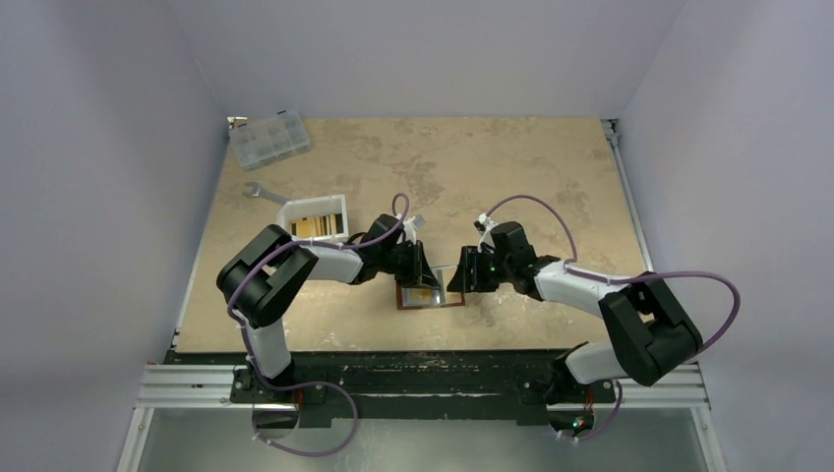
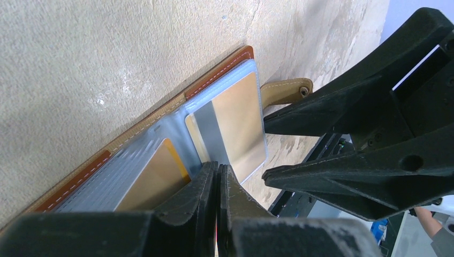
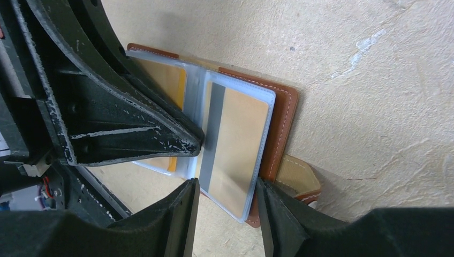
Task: Put the credit cards into the card holder
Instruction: Insert the credit card into the card holder.
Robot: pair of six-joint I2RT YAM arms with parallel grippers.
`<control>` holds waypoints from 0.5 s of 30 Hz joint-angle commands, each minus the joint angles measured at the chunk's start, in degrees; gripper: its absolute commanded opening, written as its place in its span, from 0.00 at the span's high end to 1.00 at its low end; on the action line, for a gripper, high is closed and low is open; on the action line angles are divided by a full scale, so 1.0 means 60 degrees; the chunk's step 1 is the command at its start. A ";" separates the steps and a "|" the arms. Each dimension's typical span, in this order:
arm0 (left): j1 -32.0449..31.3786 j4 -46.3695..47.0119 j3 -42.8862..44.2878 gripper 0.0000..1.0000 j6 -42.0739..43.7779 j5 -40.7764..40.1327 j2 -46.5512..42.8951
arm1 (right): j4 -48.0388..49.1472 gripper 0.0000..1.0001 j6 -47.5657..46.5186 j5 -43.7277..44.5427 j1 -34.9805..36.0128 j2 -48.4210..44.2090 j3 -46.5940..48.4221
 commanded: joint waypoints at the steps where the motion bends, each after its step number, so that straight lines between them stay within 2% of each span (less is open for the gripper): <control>1: 0.0086 -0.0601 -0.0269 1.00 0.0340 -0.0505 0.0233 | 0.0337 0.49 0.0019 -0.0161 -0.0009 0.0058 -0.0049; 13: 0.0086 -0.0853 -0.0049 1.00 0.0516 -0.0619 0.0054 | 0.0252 0.54 0.0047 -0.0322 -0.0009 -0.0286 0.0016; 15: 0.0097 -0.0994 0.0067 0.95 0.0602 -0.0659 -0.0038 | 0.0253 0.55 0.0047 -0.0420 -0.0009 -0.0315 0.0040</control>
